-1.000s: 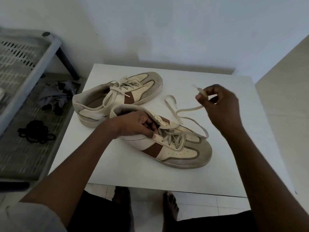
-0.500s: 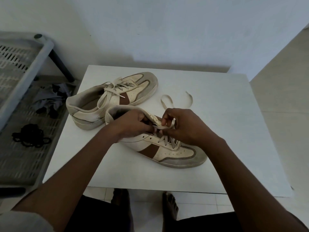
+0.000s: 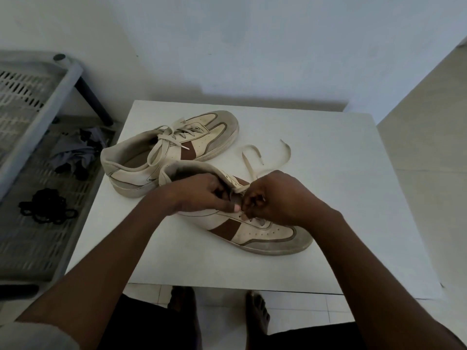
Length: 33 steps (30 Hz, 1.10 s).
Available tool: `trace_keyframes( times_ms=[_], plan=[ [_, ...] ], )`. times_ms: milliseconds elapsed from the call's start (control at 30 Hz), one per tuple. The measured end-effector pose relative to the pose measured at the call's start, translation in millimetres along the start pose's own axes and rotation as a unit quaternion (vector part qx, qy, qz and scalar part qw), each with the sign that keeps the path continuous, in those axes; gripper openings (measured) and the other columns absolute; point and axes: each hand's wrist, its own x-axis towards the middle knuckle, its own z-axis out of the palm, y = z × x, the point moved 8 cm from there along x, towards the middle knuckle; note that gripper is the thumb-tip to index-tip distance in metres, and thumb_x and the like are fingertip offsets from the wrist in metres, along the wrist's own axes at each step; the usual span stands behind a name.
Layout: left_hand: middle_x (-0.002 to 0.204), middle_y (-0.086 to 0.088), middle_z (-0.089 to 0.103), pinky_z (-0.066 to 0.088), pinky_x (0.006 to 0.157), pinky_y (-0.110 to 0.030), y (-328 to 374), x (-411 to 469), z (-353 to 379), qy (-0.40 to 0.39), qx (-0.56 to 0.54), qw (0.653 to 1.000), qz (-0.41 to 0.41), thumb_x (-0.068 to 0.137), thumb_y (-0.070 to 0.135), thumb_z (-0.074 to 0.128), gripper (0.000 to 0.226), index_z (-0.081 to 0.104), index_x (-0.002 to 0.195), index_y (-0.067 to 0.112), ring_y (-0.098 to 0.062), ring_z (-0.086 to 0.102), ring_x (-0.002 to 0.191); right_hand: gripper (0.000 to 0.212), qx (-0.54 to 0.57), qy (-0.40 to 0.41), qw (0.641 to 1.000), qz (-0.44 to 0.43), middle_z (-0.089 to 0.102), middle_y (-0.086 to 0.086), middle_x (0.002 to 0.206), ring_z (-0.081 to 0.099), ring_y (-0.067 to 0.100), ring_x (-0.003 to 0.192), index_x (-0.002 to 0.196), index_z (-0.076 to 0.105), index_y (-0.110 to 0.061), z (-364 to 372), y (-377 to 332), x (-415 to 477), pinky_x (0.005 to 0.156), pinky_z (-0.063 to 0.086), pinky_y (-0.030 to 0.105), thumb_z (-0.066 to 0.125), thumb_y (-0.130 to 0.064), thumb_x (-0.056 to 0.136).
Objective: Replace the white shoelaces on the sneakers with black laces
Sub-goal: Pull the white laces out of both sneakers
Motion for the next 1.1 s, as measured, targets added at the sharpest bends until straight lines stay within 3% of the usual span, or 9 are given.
trace_keyframes(
  times_ms=[167,300,467,667,800,867,933,1000,1100],
  plan=[
    [0.084,-0.002,0.071,0.049,0.083,-0.039,1.8,-4.4,-1.3,0.002,0.036,0.999,0.017,0.076,0.032,0.079,0.015,0.071,0.078,0.020,-0.020,0.063,0.086,0.012,0.124,0.033,0.991,-0.032,0.066,-0.009,0.063,0.052,0.004,0.054,0.074,0.074,-0.021,-15.7,15.9,-9.5,0.057,0.038,0.016,0.077,-0.009,0.078],
    [0.084,-0.011,0.068,0.043,0.071,-0.032,5.5,-5.0,2.5,-0.001,0.038,0.999,0.023,0.077,0.030,0.078,0.022,0.069,0.081,0.010,-0.015,0.055,0.073,0.014,0.268,0.041,0.962,0.028,0.068,0.010,0.069,0.052,0.020,0.063,0.075,0.075,-0.024,-24.6,52.1,-19.2,0.065,0.042,0.031,0.076,-0.011,0.080],
    [0.083,-0.006,0.071,0.051,0.079,-0.042,3.8,0.0,3.3,0.011,0.043,0.998,0.032,0.077,0.034,0.077,0.020,0.072,0.081,0.015,-0.024,0.064,0.079,0.023,0.174,-0.014,0.985,-0.008,0.059,-0.014,0.064,0.049,0.002,0.058,0.090,0.075,-0.031,-9.6,14.1,-9.7,0.062,0.041,0.020,0.085,-0.031,0.069],
    [0.089,0.001,0.073,0.050,0.091,-0.052,1.8,-0.3,2.6,0.007,0.040,0.998,0.043,0.072,0.041,0.075,0.024,0.074,0.087,0.022,-0.023,0.067,0.094,0.013,0.025,0.000,0.999,-0.019,0.069,-0.013,0.074,0.060,0.007,0.070,0.080,0.073,-0.032,1.8,-2.6,-2.9,0.067,0.052,0.035,0.082,-0.033,0.071],
    [0.091,0.000,0.073,0.048,0.096,-0.050,2.2,-2.1,2.2,-0.005,0.025,0.999,0.038,0.071,0.041,0.078,0.026,0.073,0.086,0.020,-0.022,0.065,0.098,0.011,0.149,-0.017,0.988,-0.041,0.070,-0.010,0.071,0.064,0.005,0.066,0.077,0.072,-0.023,-4.9,3.4,-8.4,0.066,0.052,0.024,0.079,-0.013,0.077],
    [0.089,-0.007,0.070,0.048,0.094,-0.051,1.7,-2.2,1.5,-0.008,0.032,0.999,0.037,0.074,0.036,0.078,0.023,0.070,0.081,0.016,-0.028,0.063,0.095,0.022,0.272,0.064,0.960,-0.018,0.067,-0.008,0.068,0.058,0.011,0.065,0.073,0.072,-0.028,-31.7,30.6,-16.4,0.065,0.048,0.019,0.075,-0.007,0.078],
    [0.087,-0.008,0.069,0.047,0.090,-0.050,1.6,-1.9,0.9,-0.004,0.038,0.998,0.041,0.078,0.033,0.077,0.019,0.069,0.080,0.015,-0.029,0.061,0.093,0.018,0.360,0.141,0.922,0.012,0.060,0.012,0.067,0.047,0.020,0.067,0.070,0.071,-0.025,-54.4,57.6,-27.8,0.063,0.043,0.017,0.070,-0.010,0.079],
    [0.086,-0.008,0.068,0.048,0.088,-0.049,1.3,-1.2,0.0,0.004,0.038,0.998,0.043,0.078,0.034,0.076,0.020,0.068,0.078,0.016,-0.029,0.061,0.092,0.016,0.333,0.169,0.927,0.040,0.062,0.014,0.072,0.050,0.020,0.066,0.074,0.068,-0.023,-57.4,65.2,-30.4,0.063,0.041,0.021,0.071,-0.011,0.083],
    [0.087,-0.008,0.069,0.049,0.092,-0.051,2.1,-0.5,-0.3,0.005,0.038,0.998,0.044,0.076,0.038,0.077,0.025,0.068,0.078,0.015,-0.028,0.063,0.093,0.027,0.186,0.128,0.974,0.030,0.060,-0.014,0.084,0.048,0.001,0.058,0.092,0.063,-0.032,-47.0,35.5,-19.3,0.060,0.039,0.022,0.082,-0.027,0.073]
  ],
)
